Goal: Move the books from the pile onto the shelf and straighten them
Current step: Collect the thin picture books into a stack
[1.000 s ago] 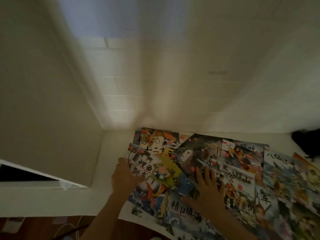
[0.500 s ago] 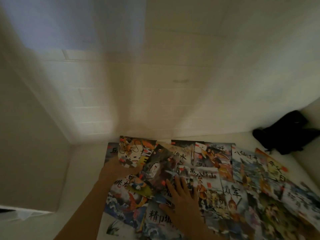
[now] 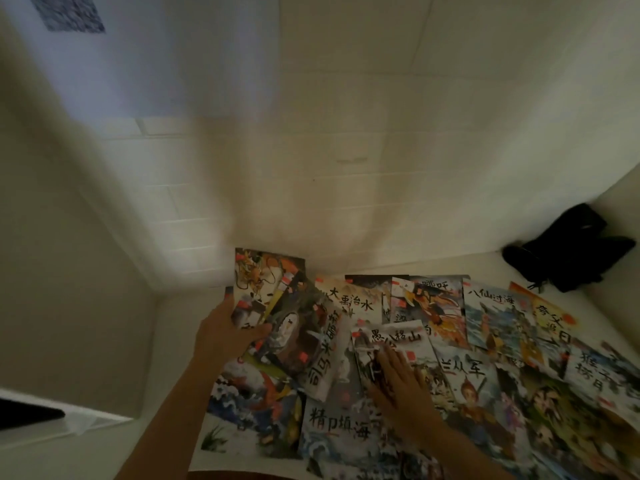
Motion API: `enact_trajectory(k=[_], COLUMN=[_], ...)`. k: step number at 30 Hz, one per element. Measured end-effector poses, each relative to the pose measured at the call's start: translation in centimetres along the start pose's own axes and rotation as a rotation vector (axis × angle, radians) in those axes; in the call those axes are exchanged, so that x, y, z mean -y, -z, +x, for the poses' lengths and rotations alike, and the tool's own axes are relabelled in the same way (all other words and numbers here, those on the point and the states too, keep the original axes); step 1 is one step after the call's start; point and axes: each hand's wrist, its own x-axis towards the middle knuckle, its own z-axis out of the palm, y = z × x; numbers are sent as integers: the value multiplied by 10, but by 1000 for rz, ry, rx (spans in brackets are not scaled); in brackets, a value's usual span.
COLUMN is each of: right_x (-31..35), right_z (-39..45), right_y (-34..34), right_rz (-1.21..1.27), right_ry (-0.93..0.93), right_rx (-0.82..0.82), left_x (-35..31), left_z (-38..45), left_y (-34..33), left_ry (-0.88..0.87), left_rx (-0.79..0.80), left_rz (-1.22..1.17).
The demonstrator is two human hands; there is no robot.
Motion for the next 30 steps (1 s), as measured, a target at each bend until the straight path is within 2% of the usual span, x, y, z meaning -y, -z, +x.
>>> enact_trajectory(k=[4,9,14,16,19,25,28,30], right_x=[28,81,76,58,28,-1,-8,-14], right_z=[-4,-4,-23,-29,-32,-40,-35,-30], right_y=[27,48,86,102,112,101,91,82], right_rz=[399,1023,1464,1510,1450,1278,1234,1257], right_ry=[-41,-54,-36,-14,-49,-230,-306,-355], right_rx=[-149,39,-41,-64,-188,-380,-385,-382], left_x=[-20,-56,-85,-95,-109,-109,-96,-91], left_z=[-17,-38,-47,-48,-43,-26,-13,-4], left_y=[43,61,23,3,-25,-60,-68,-71], left_ry=[-99,-128,-78,-79,-104,-89,-102,-98], left_rx=[-20,-5,127,196,330,410,471,508], left_rz=[-13,-241,-421,-467,-553,-424,-370,-414])
